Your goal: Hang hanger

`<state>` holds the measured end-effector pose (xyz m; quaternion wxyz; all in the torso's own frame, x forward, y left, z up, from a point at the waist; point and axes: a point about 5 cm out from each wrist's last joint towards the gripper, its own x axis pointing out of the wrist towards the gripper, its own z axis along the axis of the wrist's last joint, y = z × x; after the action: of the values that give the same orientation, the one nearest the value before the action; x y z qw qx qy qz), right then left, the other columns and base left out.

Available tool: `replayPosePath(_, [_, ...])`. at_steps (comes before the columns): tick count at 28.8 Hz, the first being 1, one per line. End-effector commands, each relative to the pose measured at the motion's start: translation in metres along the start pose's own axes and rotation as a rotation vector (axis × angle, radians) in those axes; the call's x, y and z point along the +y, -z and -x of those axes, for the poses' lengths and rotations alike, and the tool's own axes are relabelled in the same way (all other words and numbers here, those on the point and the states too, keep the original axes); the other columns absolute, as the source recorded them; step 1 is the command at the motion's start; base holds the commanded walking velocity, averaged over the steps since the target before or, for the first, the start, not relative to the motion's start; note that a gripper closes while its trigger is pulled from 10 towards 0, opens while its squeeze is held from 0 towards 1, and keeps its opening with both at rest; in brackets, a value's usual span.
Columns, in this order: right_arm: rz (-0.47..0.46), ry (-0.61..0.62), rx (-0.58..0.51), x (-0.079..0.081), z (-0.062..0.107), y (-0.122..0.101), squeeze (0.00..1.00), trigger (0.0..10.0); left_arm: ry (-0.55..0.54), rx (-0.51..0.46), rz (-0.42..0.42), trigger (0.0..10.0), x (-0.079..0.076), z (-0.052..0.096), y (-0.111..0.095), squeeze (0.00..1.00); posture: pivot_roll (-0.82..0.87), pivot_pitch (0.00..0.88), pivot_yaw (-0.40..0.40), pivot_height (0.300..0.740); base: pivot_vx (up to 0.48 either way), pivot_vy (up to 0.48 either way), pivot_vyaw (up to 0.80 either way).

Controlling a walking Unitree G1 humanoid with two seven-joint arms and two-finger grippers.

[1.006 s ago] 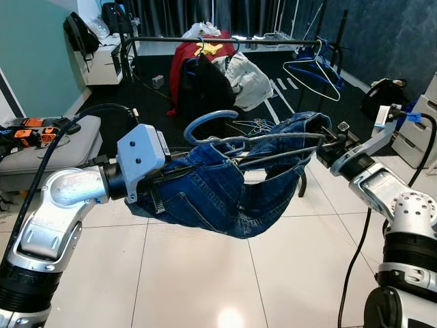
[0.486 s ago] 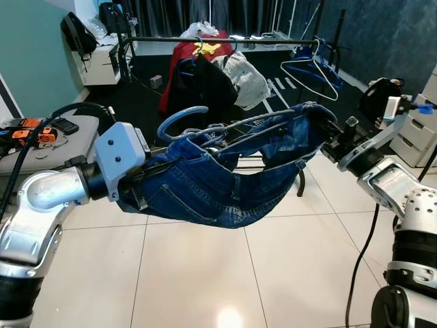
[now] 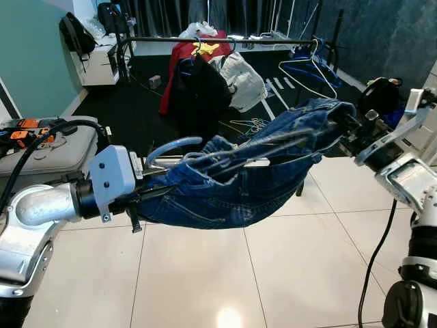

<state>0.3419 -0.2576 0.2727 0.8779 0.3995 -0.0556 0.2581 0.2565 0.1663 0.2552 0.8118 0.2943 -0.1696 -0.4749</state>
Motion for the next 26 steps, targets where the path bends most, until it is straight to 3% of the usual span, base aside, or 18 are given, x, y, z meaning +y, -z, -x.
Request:
replayPosePath(1, [0.03,0.003,-0.051,0.004,-0.002,-0.011,0.0,0.0,0.009,0.034,-0.002,0.0,-0.002,0.0,0.003,0.0,-0.17,0.0,-0.021,0.74,0.0,0.0,0.0])
replayPosePath(2, [0.03,0.003,-0.051,0.004,-0.002,-0.011,0.0,0.0,0.009,0.034,-0.002,0.0,-0.002,0.0,0.003,0.0,-0.17,0.0,-0.021,0.74,0.0,0.0,0.0])
replayPosePath(4, [0.049,0.043,-0.007,0.007,-0.017,0.001,0.0,0.0,0.019,0.057,0.008,0.0,-0.016,-0.024,0.004,0.0,-0.17,0.0,-0.023,0.74,0.0,0.0,0.0])
replayPosePath(8, [0.051,0.036,0.001,0.011,-0.024,0.003,0.0,0.0,0.003,0.069,0.009,0.0,-0.02,-0.031,0.005,0.0,-0.17,0.0,-0.024,0.74,0.0,0.0,0.0])
replayPosePath(9, [0.049,0.005,-0.001,0.018,-0.029,0.002,0.0,0.0,-0.02,0.089,0.012,0.0,-0.021,-0.034,0.008,0.0,-0.17,0.0,-0.024,0.74,0.0,0.0,0.0])
replayPosePath(17, [0.05,-0.084,0.006,0.032,-0.032,-0.002,0.0,0.0,-0.076,0.124,0.006,0.0,-0.015,-0.032,0.013,0.0,-0.16,0.0,-0.027,0.74,0.0,0.0,0.0])
replayPosePath(26, [0.106,-0.154,0.061,0.033,-0.012,-0.002,0.0,0.0,-0.131,0.068,0.002,0.0,-0.002,-0.017,0.002,0.0,-0.17,0.0,-0.022,0.74,0.0,0.0,0.0])
